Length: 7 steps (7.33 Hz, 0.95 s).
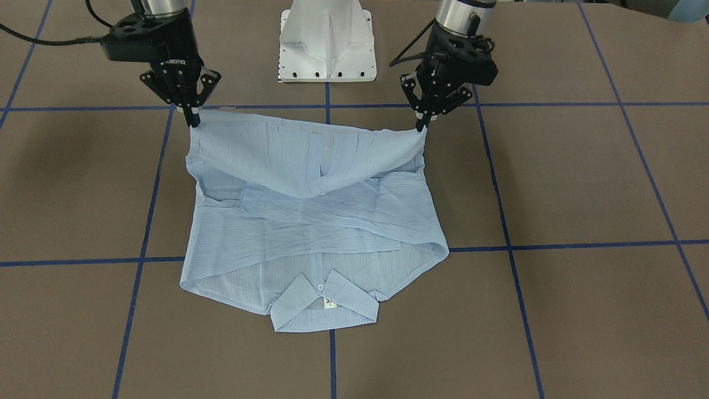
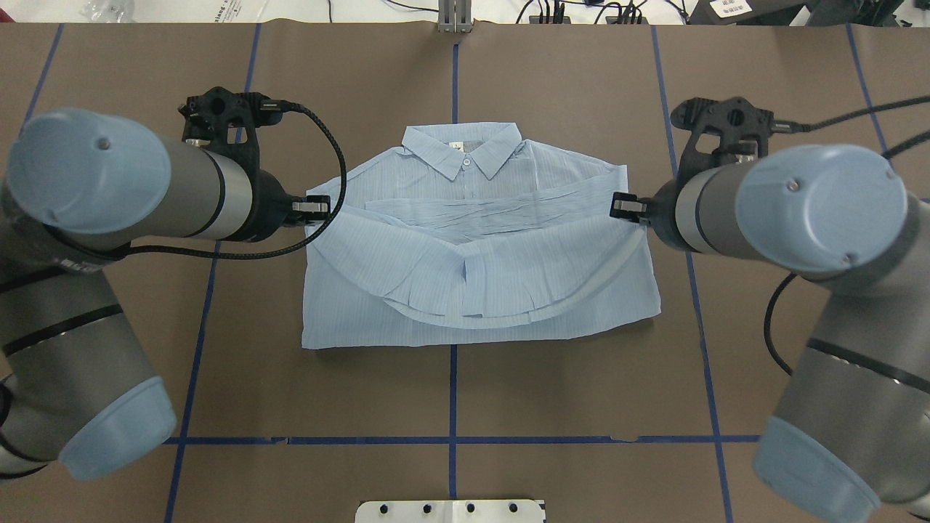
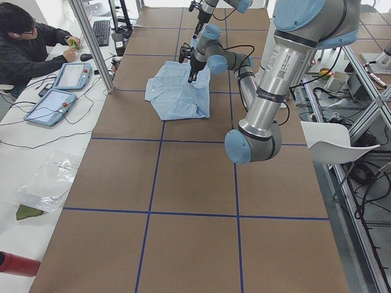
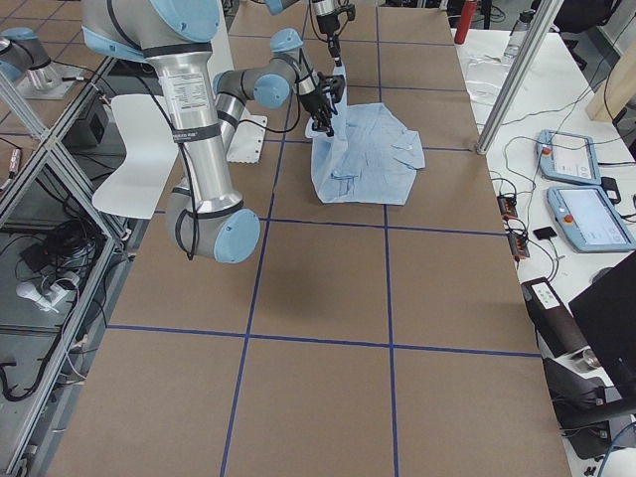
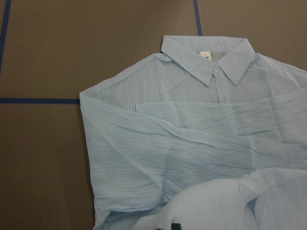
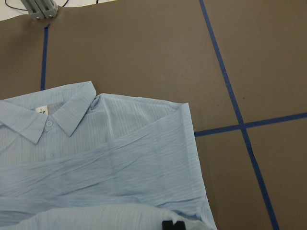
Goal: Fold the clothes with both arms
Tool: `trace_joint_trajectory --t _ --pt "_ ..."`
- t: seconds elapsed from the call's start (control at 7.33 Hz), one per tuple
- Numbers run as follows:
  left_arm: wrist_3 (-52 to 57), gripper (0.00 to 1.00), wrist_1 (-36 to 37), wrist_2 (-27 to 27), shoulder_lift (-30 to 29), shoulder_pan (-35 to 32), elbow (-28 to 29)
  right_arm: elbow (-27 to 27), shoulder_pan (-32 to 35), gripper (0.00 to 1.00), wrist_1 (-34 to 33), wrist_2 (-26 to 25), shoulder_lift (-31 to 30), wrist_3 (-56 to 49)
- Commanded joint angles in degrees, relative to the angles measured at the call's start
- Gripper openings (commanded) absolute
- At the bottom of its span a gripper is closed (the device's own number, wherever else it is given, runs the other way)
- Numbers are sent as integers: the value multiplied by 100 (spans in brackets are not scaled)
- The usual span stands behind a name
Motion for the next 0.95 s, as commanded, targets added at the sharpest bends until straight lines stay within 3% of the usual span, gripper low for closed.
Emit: trace_joint_trajectory --t 0.0,0.27,0.55,0.82 --pt "36 0 -640 346 -56 -150 935 -1411 404 0 1054 36 272 -277" --pt "45 0 -1580 602 -82 -133 1989 -2714 606 0 2271 45 273 -496" --pt "272 0 -2275 673 -223 -133 2870 -3533 668 0 3010 54 342 -524" --pt "578 0 -2830 717 -223 -150 3408 -4106 773 0 3198 124 605 -628"
